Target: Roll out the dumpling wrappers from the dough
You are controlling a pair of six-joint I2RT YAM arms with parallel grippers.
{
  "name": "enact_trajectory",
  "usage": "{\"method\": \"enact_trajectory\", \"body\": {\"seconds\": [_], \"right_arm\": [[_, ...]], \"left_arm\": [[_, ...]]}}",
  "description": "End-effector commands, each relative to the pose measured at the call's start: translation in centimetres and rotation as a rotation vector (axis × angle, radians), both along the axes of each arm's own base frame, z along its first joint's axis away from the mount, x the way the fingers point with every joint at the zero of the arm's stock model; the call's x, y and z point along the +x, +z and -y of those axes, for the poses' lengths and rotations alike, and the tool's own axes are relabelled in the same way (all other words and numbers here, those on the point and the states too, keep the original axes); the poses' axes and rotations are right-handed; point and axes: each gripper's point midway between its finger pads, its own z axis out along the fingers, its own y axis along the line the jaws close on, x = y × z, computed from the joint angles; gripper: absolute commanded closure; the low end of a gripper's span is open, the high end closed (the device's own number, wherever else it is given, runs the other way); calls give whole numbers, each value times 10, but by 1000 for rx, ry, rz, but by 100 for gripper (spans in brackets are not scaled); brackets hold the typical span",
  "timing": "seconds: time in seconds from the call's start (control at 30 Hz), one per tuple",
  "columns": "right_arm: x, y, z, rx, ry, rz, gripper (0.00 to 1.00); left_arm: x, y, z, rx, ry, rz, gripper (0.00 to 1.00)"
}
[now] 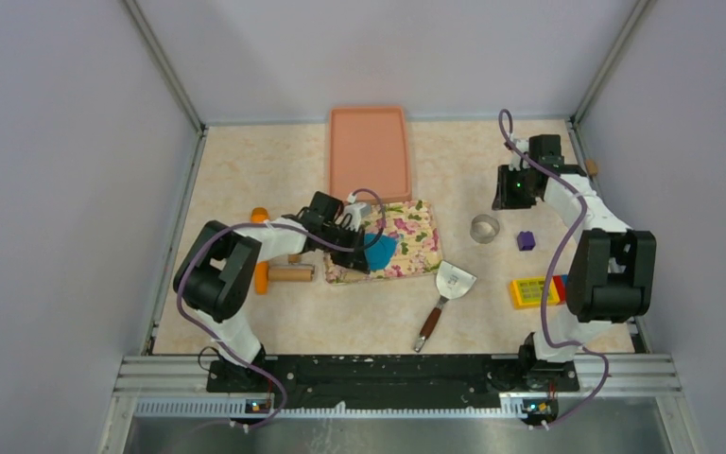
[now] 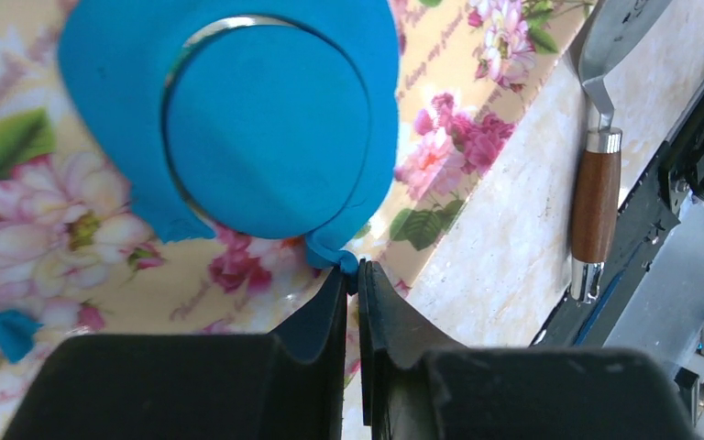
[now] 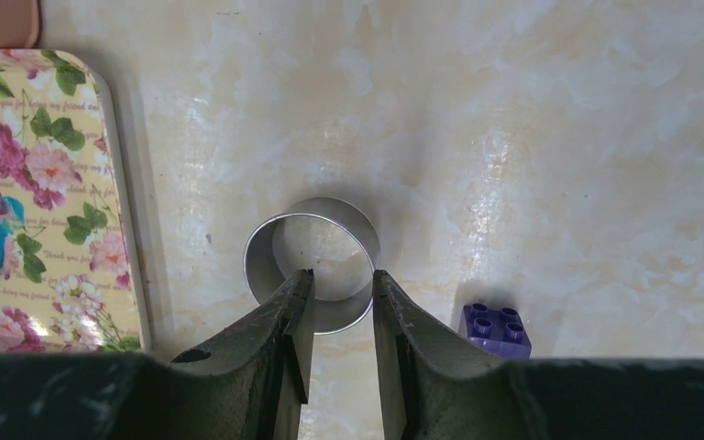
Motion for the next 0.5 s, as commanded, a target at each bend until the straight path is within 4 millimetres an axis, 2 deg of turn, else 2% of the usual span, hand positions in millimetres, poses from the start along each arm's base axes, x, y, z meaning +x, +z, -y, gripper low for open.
{"method": "enact_trajectory", "body": {"seconds": [0.0,0.17,0.47], "right_arm": [[2,22,0,11,-7,72,69],[-1,20,0,14,-9,69,69],[-1,19,-1,18,-7,66,69]], "left_arm": [[10,28,18,-41,-51,81,89],[16,41,31,-64,-78,113,91],[24,48,48,-81,-111,134,91]]}}
